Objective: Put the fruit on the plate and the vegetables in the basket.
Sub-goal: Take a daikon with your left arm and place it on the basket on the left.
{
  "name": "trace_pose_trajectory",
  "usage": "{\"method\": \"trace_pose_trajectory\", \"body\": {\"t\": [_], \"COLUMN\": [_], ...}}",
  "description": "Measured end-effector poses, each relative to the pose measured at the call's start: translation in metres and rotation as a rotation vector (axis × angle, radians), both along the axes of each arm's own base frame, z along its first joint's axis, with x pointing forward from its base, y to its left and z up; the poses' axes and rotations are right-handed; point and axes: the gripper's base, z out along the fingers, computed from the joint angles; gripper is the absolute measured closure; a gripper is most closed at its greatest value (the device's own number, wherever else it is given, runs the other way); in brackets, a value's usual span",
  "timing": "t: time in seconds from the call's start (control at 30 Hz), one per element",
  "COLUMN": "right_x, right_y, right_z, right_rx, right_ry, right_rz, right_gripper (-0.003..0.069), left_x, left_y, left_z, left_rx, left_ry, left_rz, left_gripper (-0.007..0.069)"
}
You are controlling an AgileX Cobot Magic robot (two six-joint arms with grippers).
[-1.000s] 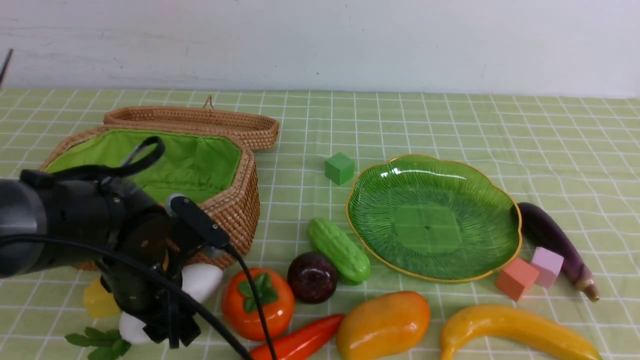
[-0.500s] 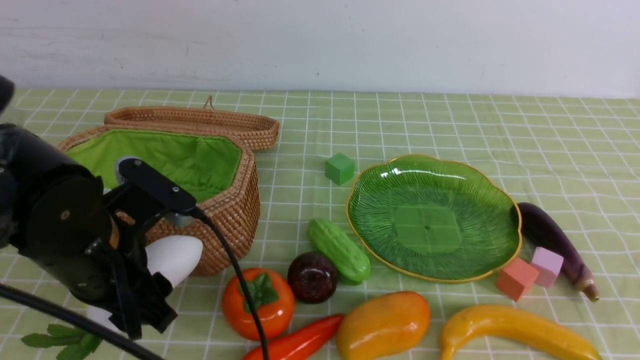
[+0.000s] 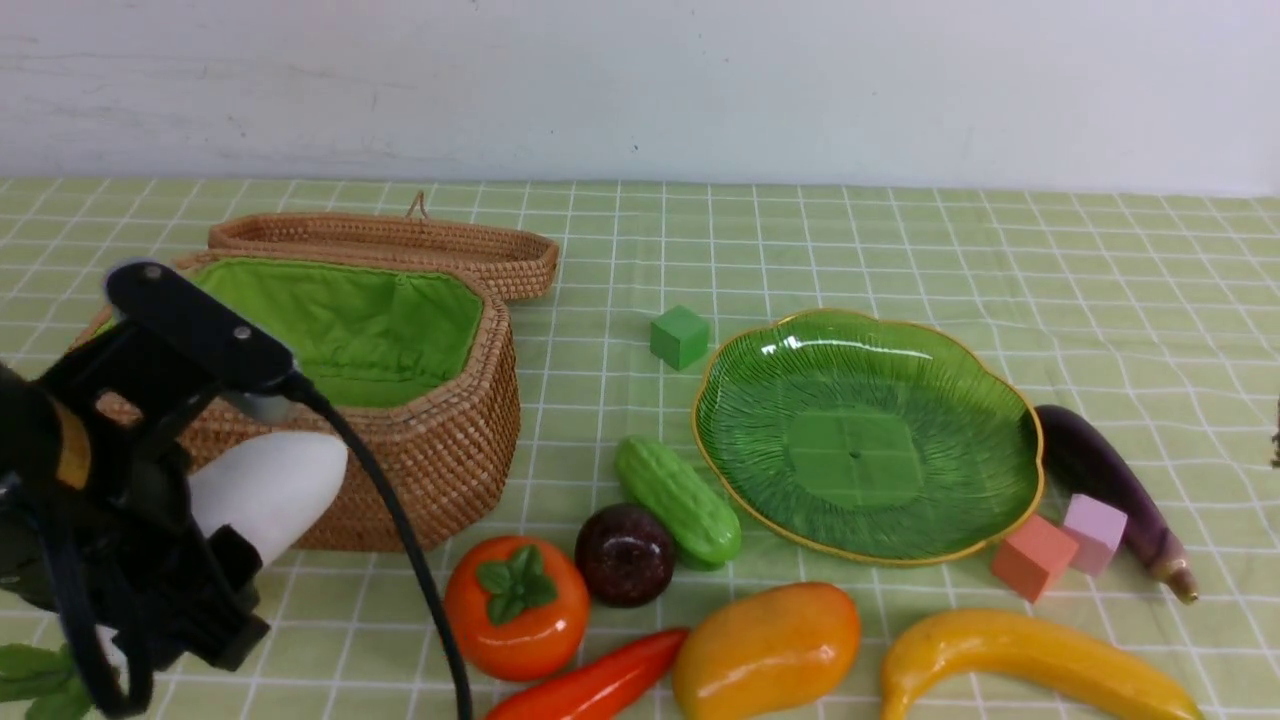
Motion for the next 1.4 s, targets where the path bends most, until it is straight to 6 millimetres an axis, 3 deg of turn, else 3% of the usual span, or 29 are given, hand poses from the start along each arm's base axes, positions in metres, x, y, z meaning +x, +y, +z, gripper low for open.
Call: {"method": "trace_pose_trajectory", "body": {"t": [0.23, 0.47, 0.73, 1.0, 1.13, 1.4], "right_x": [0.001, 0.002, 0.001, 0.000, 0.000, 0.000], "right_y": [0.000, 0.000, 0.000, 0.000, 0.000, 0.000], "right_z": [0.005, 0.006, 0.004, 0.003, 0.003, 0.003], "right_rx": [0.037, 0.048, 0.037, 0.027, 0.026, 0.028], "right_ry": [-0.042, -0.048, -0.030, -0.017, -0.015, -0.017], "right_rz": [-0.012, -0.012, -0.006, -0.002, -0.002, -0.002], "right_gripper": [0.0420, 0.0420, 0.0420, 0.0420, 0.0420, 0.0420], "left_x": [-0.014, 0.003, 0.063, 0.135, 0.153, 0.158], "left_y": [0.010, 0.013, 0.017, 0.011, 0.008, 0.011], "left_z": [0.021, 0.027, 0.044, 0.025, 0.008, 0.000], "left_rx": [0.052, 0.199, 0.297, 0.242, 0.285, 0.368], "left_ry": [-0.127, -0.284, -0.360, -0.322, -0.299, -0.273], "left_rz": [-0.075, -0.148, -0.176, -0.220, -0.251, -0.281], "left_gripper": [0.0148, 0.0148, 0.0148, 0.0148, 0.0148, 0.0148]}}
